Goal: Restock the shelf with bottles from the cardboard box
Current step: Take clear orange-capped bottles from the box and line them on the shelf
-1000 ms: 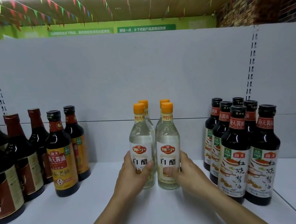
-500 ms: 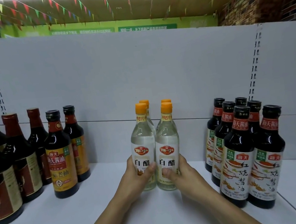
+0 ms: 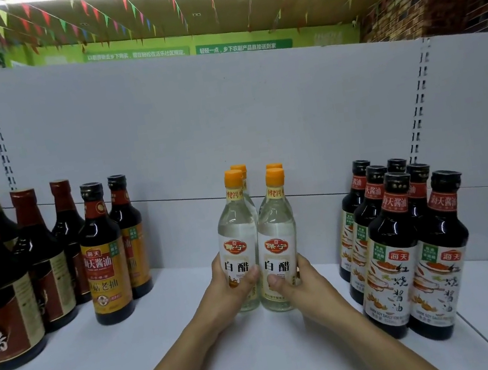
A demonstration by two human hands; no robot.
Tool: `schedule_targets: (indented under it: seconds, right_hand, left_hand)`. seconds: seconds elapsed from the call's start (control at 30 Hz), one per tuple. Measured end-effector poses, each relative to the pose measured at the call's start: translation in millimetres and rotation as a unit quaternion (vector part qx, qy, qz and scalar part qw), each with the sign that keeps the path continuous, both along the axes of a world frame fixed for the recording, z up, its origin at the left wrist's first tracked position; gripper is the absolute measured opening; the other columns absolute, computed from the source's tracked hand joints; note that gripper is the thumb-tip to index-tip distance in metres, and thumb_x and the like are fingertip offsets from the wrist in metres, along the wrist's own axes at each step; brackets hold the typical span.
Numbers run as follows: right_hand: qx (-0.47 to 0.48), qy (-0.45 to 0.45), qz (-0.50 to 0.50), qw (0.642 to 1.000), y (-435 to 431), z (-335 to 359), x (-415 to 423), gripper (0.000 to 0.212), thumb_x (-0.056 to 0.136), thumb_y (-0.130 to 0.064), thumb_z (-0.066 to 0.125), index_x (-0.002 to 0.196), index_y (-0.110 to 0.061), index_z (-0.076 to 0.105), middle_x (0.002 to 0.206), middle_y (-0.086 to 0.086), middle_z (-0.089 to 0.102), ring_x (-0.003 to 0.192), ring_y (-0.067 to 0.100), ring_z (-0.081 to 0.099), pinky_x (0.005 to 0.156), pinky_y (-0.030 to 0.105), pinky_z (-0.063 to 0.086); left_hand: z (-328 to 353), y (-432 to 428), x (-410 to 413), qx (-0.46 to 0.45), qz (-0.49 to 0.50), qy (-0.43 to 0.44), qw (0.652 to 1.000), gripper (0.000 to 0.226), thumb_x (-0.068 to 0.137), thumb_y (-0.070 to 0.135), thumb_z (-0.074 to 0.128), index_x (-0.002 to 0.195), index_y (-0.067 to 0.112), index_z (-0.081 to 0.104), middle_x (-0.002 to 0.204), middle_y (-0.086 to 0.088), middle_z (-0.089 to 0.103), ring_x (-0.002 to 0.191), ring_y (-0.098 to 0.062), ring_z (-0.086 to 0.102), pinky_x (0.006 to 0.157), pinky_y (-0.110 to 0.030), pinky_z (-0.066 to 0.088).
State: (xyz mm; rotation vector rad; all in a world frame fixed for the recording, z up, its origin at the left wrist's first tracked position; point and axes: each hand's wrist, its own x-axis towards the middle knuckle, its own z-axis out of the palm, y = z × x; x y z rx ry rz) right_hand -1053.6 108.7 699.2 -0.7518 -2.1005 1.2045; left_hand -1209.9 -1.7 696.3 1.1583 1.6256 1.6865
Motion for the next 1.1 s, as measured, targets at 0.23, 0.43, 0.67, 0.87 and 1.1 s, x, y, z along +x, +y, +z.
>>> schedule_targets:
  seconds: [0.23, 0.43, 0.67, 0.87, 1.1]
  right_hand:
    - [0.003, 0.004, 0.025, 1.000, 0.3, -2.4, 3.1, 0.055, 0.090, -0.051, 0.069, 0.138, -0.039, 0.044, 0.131, -0.018, 0.065, 0.119, 0.003, 0.063, 0.100, 0.030, 0.053]
    - [0.020, -0.011, 0.022, 0.999, 0.4, -1.6, 5.2, 0.051, 0.092, -0.049, 0.067, 0.136, -0.043, 0.043, 0.131, -0.020, 0.063, 0.120, 0.001, 0.061, 0.098, 0.025, 0.052]
    - [0.027, -0.024, 0.014, 0.999, 1.7, -2.7, 4.6, 0.059, 0.091, -0.053, 0.065, 0.141, -0.038, 0.037, 0.136, -0.014, 0.058, 0.124, 0.009, 0.059, 0.101, 0.031, 0.051]
    - [0.013, -0.017, 0.011, 1.000, 0.5, 0.9, 7.4, 0.056, 0.089, -0.052, 0.069, 0.135, -0.039, 0.042, 0.130, -0.014, 0.063, 0.119, 0.010, 0.063, 0.098, 0.033, 0.054]
    - [0.040, -0.005, -0.038, 0.998, -13.8, 25.1, 19.7, 0.067, 0.093, -0.051, 0.064, 0.148, -0.026, 0.036, 0.136, -0.012, 0.048, 0.121, 0.010, 0.052, 0.097, 0.031, 0.047]
  left_hand:
    - [0.0, 1.8, 2.5, 0.001, -0.008, -0.003, 1.000, 0.072, 0.090, 0.042, 0.072, 0.147, 0.031, 0.030, 0.128, 0.013, 0.068, 0.113, -0.005, 0.069, 0.091, -0.025, 0.058]
    - [-1.1, 3.3, 3.8, 0.005, -0.007, -0.003, 1.000, 0.071, 0.091, 0.041, 0.072, 0.147, 0.031, 0.030, 0.127, 0.015, 0.068, 0.111, -0.001, 0.069, 0.085, -0.021, 0.058]
    - [-3.6, 3.9, 1.2, 0.003, -0.007, 0.005, 1.000, 0.070, 0.092, 0.038, 0.072, 0.148, 0.030, 0.031, 0.128, 0.013, 0.069, 0.112, -0.001, 0.069, 0.085, -0.020, 0.058]
    - [4.2, -1.0, 6.4, 0.009, -0.003, 0.022, 1.000, 0.087, 0.086, 0.034, 0.078, 0.152, 0.035, 0.022, 0.132, 0.013, 0.065, 0.115, -0.004, 0.069, 0.091, -0.027, 0.060]
    - [17.1, -15.7, 21.6, 0.003, 0.025, 0.035, 0.999, 0.101, 0.087, 0.035, 0.080, 0.159, 0.038, 0.010, 0.149, 0.007, 0.054, 0.128, -0.009, 0.061, 0.106, -0.038, 0.053]
